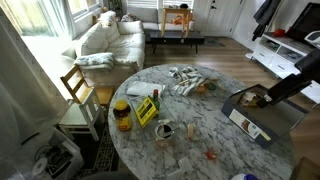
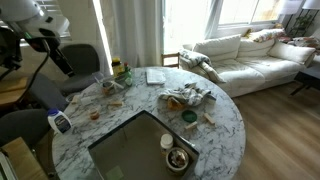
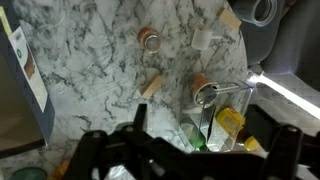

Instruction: Turn the container with an orange lid on the over

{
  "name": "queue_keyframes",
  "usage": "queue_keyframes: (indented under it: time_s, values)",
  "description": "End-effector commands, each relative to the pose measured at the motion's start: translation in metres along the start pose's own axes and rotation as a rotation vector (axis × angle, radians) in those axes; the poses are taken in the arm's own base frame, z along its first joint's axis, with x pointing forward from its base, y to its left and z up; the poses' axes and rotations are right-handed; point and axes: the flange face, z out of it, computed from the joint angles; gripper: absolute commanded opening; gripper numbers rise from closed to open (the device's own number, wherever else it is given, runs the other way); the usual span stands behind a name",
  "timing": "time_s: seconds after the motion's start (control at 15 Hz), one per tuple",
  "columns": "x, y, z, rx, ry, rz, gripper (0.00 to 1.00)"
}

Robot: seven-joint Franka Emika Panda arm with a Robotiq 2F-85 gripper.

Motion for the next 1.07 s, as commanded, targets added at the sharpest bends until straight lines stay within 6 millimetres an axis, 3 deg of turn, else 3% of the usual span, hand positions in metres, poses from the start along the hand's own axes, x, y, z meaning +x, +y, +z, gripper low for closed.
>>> queue_keyframes:
  time_s: [0.0,0.6,0.67,0.87,0.93,1.0]
  values:
    - [0.043,0.015,0.044,0.003,-0.124,0.147,1.0]
    - [0.087,0.037,0.174,-0.117,-0.358,0.438,1.0]
    - [0.074,0.032,0.151,-0.122,-0.319,0.378,1.0]
    - [0.084,0.038,0.176,-0.129,-0.355,0.408,1.0]
    - [0.086,0.038,0.177,-0.13,-0.356,0.41,1.0]
    - [0.084,0.036,0.164,-0.171,-0.342,0.405,1.0]
